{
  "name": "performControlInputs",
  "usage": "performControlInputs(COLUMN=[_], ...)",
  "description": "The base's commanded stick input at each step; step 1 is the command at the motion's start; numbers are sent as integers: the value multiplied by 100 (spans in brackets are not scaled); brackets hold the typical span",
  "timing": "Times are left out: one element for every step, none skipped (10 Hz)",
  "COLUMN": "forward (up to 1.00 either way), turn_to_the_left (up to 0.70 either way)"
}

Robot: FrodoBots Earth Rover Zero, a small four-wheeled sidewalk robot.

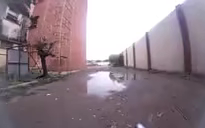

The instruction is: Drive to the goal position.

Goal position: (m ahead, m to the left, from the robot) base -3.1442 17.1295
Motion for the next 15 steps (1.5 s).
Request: performControlInputs(forward=[0,0,0,0,0,0,0,0,0,0,0,0,0,0,0], turn_to_the_left=[100,100,100,100,100,100,100,100,100,100,100,100,100,100,100])
